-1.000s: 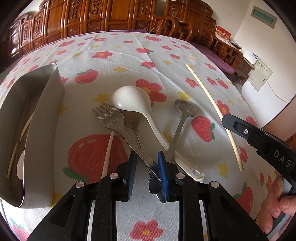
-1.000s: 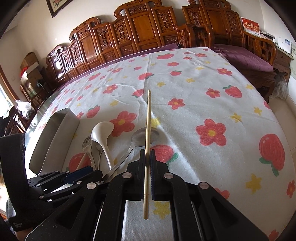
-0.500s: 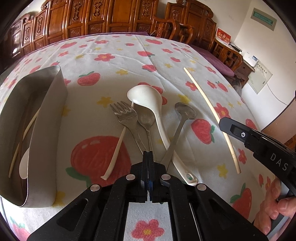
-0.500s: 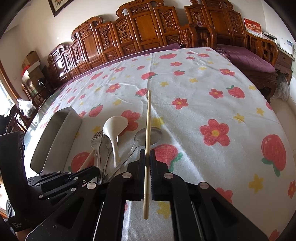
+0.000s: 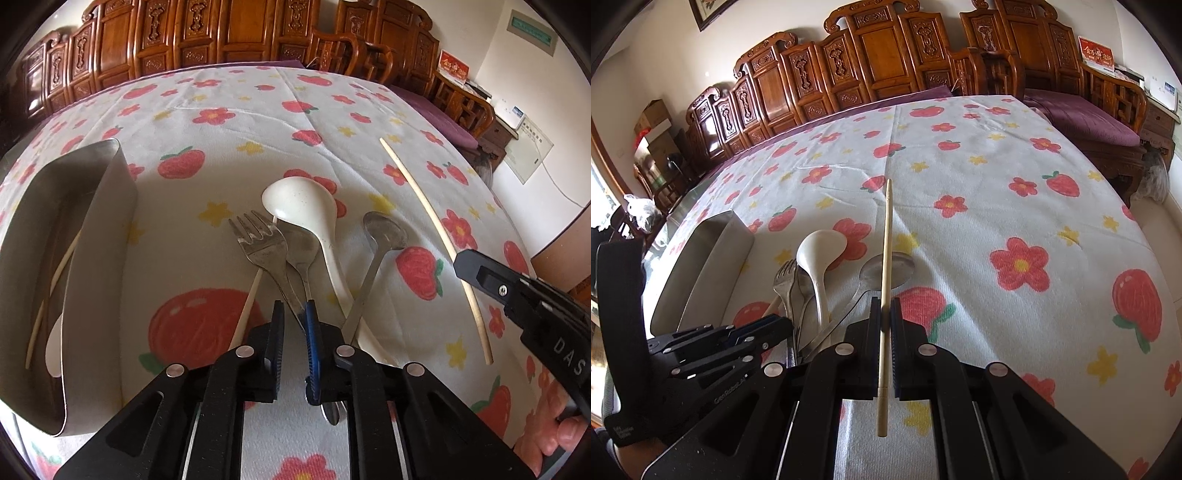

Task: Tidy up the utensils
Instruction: 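Lift the chopstick with the right tool while the left tool moves to a metal fork, then grasp the metal fork with the left tool while the right tool holds the chopstick, then carry the fork into the metal tray and open the left tool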

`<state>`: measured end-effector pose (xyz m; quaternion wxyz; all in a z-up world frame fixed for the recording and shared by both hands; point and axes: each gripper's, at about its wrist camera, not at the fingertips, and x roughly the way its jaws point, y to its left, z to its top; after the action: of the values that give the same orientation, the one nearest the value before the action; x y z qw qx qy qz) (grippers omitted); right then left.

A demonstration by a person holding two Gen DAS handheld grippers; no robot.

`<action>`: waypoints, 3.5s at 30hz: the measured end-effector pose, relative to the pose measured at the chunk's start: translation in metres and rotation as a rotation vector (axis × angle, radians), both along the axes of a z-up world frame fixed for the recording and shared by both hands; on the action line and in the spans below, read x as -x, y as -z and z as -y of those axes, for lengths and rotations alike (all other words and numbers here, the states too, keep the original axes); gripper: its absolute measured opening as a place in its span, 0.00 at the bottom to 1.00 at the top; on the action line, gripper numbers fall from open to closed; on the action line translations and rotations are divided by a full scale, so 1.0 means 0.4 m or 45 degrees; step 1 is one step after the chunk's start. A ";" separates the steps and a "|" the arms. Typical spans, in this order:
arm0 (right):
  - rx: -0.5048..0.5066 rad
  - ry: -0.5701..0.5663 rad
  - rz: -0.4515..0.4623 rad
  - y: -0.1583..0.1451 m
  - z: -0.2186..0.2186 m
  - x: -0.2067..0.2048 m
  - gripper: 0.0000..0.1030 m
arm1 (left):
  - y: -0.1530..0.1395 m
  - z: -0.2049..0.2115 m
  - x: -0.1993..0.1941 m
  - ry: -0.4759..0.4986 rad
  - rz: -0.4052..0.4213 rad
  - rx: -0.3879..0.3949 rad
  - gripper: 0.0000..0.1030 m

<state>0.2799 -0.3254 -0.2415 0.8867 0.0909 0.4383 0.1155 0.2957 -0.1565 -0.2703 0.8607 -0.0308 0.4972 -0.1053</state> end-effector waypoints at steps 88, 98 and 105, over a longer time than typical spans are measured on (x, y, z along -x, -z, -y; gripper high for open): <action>-0.017 -0.311 0.129 -0.120 -0.269 0.116 0.06 | -0.065 -0.419 -0.065 -0.001 0.018 -0.171 0.06; 0.036 -0.358 0.144 -0.135 -0.309 0.104 0.06 | -0.108 -0.443 -0.057 -0.010 0.098 -0.162 0.06; 0.021 -0.429 0.130 -0.146 -0.391 0.080 0.06 | -0.181 -0.492 -0.023 -0.059 0.222 -0.128 0.06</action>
<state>0.2479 -0.1690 -0.1830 0.8767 0.0029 0.4026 0.2633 0.3049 0.0405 -0.1978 0.9033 0.0101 0.4242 -0.0627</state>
